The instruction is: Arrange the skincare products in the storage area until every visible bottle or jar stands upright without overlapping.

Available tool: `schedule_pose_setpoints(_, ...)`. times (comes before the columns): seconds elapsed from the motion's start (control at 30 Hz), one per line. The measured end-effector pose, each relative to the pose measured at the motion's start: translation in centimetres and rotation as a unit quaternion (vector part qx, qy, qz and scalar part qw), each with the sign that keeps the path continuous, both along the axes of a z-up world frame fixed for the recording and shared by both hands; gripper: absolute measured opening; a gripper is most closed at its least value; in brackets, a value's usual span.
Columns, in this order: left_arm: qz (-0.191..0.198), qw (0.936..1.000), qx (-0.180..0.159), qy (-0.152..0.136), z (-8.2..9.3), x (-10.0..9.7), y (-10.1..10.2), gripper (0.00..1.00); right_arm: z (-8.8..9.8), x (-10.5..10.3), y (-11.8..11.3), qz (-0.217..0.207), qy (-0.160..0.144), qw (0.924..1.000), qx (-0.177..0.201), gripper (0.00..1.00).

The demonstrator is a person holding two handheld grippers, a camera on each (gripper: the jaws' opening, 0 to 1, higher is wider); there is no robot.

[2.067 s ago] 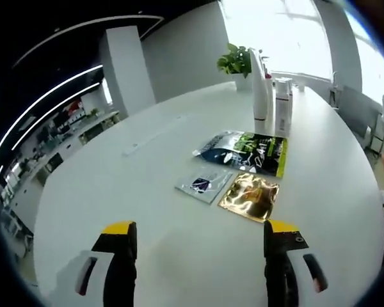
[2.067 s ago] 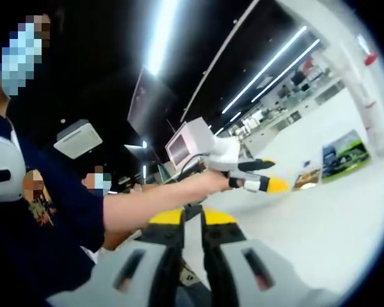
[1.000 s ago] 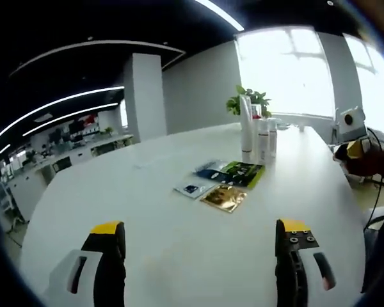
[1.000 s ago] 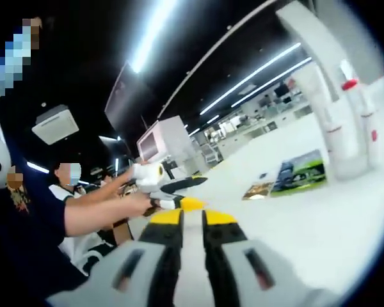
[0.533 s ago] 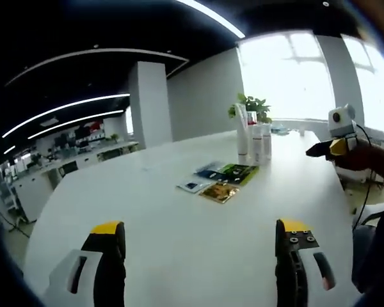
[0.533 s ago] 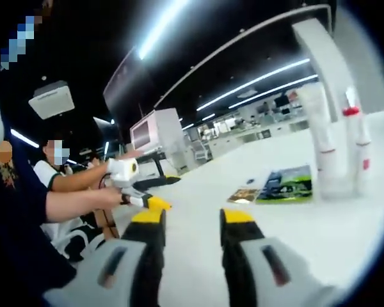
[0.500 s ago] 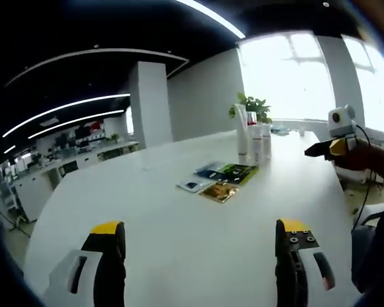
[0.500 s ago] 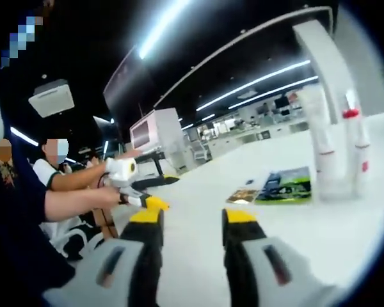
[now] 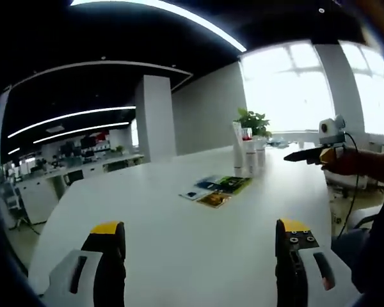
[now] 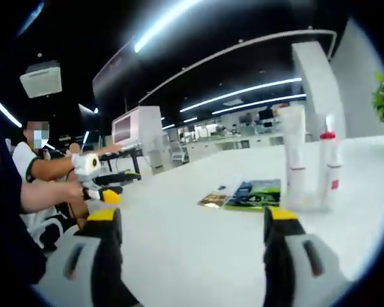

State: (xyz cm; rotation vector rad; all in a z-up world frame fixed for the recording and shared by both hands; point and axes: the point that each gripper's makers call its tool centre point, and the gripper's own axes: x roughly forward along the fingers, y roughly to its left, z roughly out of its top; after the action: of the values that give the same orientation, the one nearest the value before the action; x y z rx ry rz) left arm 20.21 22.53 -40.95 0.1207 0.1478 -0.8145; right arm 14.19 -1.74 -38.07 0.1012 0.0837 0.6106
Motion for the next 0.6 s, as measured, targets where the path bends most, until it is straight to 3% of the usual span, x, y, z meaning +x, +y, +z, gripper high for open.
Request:
schedule_pose_setpoints(0.1, 0.002, 1.0, 0.001, 0.002, 0.8, -0.8, 0.3, 1.0, 1.0, -0.5, -0.8, -0.007, -0.004, 0.9998, -0.018, 1.0)
schedule_pose_setpoints(0.17, 0.003, 0.9996, 0.002, 0.026, 0.8, -1.5, 0.5, 1.0, 1.5, -0.9, -1.1, -0.006, -0.003, 0.9997, -0.025, 1.0)
schedule_pose_setpoints(0.27, 0.002, 1.0, 0.009, 0.002, 1.9, -2.2, 0.8, 1.0, 1.9, -1.6, -1.2, -0.003, -0.004, 0.9995, -0.032, 1.0)
schedule_pose_setpoints(0.43, 0.008, 0.9999, -0.011, 0.007, 1.9, -2.2, 1.7, 1.0, 1.3, -2.0, -1.0, -0.002, -0.002, 0.9994, -0.033, 1.0)
schedule_pose_setpoints(0.6, 0.009, 0.9998, -0.009, 0.013, 1.4, -2.2, 1.7, 1.0, 0.7, -1.9, -0.7, 0.0, 0.004, 0.9996, -0.03, 1.0)
